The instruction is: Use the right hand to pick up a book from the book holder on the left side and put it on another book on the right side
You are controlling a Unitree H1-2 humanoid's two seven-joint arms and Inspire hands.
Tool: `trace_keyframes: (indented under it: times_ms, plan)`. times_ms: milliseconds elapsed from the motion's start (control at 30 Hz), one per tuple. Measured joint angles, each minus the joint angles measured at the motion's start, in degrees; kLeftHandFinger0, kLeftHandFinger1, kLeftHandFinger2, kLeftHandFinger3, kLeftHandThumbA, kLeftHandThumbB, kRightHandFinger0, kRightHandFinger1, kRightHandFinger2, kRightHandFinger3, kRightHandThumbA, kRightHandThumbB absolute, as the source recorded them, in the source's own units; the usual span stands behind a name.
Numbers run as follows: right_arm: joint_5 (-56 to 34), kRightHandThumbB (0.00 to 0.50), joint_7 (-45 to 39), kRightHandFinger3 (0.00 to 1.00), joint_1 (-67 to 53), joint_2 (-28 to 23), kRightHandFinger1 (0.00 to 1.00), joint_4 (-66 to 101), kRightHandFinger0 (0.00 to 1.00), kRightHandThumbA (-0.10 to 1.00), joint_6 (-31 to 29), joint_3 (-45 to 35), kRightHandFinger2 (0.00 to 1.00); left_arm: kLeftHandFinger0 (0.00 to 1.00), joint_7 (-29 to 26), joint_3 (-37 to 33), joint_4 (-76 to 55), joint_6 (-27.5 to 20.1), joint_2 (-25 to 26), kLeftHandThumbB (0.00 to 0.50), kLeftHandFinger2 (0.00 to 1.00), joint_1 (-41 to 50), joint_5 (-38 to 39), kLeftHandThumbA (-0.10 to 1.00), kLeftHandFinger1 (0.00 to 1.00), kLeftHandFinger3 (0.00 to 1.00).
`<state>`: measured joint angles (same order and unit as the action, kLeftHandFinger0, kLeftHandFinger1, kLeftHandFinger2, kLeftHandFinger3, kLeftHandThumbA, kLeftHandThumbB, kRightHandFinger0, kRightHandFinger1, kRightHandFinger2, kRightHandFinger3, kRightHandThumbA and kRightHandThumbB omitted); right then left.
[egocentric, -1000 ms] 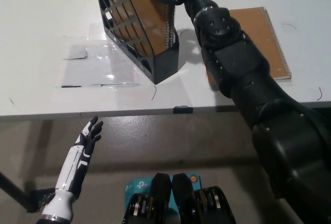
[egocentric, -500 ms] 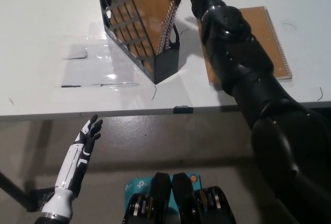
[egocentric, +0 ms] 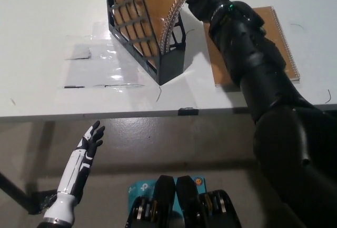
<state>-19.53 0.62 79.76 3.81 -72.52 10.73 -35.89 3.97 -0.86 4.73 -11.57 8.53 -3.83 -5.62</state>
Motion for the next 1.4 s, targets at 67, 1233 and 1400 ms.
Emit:
trace_keyframes:
  times_ms: [67, 1233, 1400]
  plan:
    - [-1.11, 0.081, 0.0, 1.0, 0.55, 0.0, 0.13, 0.07, 0.0, -0.1, 1.58, -1.44, 0.68, 1.0, 0.0, 0.0, 0.2, 0.0, 0.0, 0.214, 1.0, -0.09, 0.0, 1.0, 1.0, 1.0]
    - [-6.87, 0.036, 3.29, 1.0, 7.49, -4.8, 0.12, 8.09, 0.0, -0.1, 14.51, -7.19, 0.67, 1.0, 0.0, -0.01, 0.35, 0.05, 0.0, 0.187, 1.0, -0.28, -0.05, 1.0, 1.0, 1.0]
    - [-6.88, 0.048, 3.49, 1.0, 7.49, -6.35, 0.1, 8.19, 0.0, -0.1, 15.43, -7.16, 0.65, 1.0, 0.0, -0.01, 0.46, 0.04, 0.0, 0.18, 1.0, -0.28, -0.05, 1.0, 1.0, 1.0]
